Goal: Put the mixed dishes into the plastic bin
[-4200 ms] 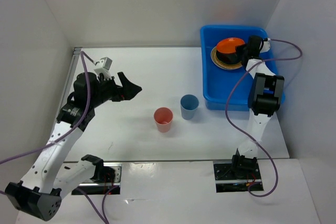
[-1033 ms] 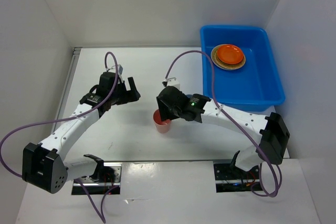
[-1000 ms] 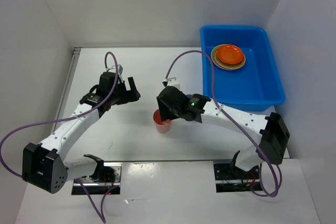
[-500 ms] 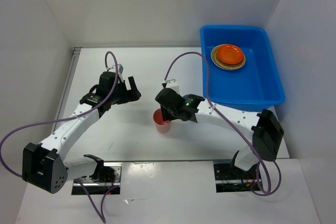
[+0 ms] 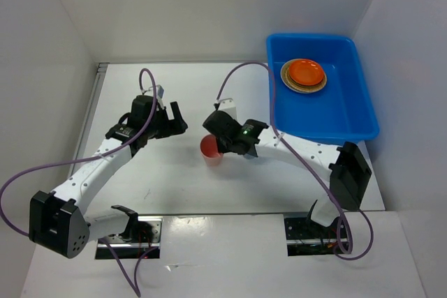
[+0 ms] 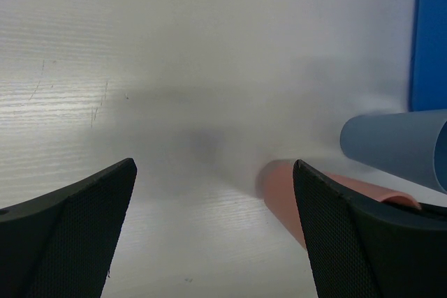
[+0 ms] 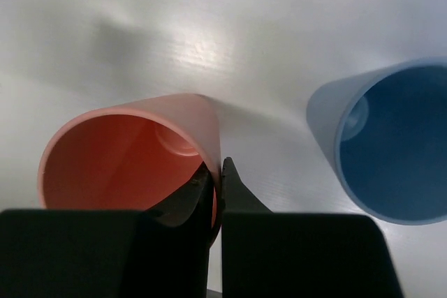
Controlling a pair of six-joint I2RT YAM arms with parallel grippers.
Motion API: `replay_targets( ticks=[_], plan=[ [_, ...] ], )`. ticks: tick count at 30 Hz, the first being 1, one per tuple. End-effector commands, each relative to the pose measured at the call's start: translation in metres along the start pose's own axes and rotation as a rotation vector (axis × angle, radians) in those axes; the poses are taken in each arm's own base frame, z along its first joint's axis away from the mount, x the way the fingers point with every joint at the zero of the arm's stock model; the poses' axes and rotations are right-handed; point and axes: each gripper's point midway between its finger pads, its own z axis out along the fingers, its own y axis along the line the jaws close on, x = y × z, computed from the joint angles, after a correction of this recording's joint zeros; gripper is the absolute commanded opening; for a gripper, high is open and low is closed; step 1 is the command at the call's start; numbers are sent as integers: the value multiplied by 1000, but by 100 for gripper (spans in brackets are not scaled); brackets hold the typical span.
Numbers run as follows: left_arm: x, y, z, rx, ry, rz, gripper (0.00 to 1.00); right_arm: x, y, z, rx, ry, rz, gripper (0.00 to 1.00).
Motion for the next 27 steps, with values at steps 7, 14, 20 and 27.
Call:
replay_targets(
  ticks=[7, 14, 20, 27],
  plan=[
    [-5, 4, -5, 9, -28, -5, 99, -195, -70, -127, -32, -555, 334, 0],
    [-1, -6, -3, 80, -3, -8, 99, -254, -232, -138, 147, -730, 624, 0],
    [2, -16, -1, 139, 27, 28, 99, -229, -298, -75, 301, -562, 689, 0],
    [1, -16, 1, 140, 26, 37, 99, -161, -328, -7, 354, -361, 730, 0]
  ],
)
